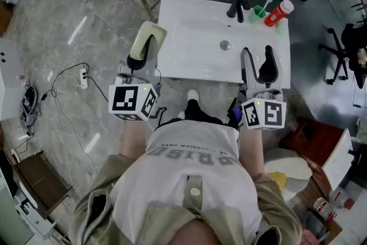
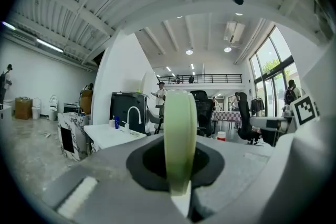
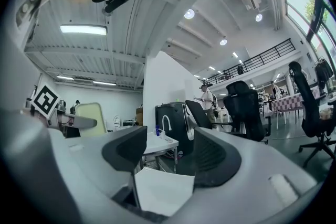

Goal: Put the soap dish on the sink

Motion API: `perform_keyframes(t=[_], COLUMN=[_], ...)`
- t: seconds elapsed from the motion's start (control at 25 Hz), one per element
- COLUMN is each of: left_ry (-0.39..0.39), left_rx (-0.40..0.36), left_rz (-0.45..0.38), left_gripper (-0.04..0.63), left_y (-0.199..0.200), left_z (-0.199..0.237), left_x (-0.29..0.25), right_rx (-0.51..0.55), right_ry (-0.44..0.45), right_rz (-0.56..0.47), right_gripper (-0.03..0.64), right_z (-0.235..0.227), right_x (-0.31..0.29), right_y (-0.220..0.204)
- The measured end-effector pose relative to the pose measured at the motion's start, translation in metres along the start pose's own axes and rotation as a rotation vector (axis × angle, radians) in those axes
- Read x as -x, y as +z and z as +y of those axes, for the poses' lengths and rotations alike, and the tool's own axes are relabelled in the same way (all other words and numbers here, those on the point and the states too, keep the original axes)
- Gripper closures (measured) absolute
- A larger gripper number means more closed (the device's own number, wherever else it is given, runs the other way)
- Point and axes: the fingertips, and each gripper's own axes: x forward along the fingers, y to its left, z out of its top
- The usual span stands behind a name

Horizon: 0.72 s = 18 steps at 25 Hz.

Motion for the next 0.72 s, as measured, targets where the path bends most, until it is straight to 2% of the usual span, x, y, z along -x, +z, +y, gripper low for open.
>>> perform_keyframes(t=[0.2,0.36,0.52,0.72], left_ry=[-0.031,-0.066,-0.105,-0.154], left_rx=[-0.013,0.051,0.111,0.266], left_rz=[-0.048,-0.076,-0.078,-0.056], left_gripper=[0.577,0.577,0.577,0.577], left_y=[0.022,0.030,0.018,-0.006], left_z=[-0.018,-0.031,-0.036,-0.036], left_x=[-0.033,-0.061,-0.084,-0.105], right_rx=[0.013,-0.019,-0.172,-0.326], right_ry=[0.030,0.084,0.181,0.295], right_rz=[-0.023,-0.005,0.040,0.141], right_gripper=[0.351,0.348,0.344,0.342], right_z=[-0.016,-0.021,-0.016,0.005], right_x=[-0.025,-0.048,-0.072,-0.099], right_y=[0.014,0.014,-0.004,-0.044])
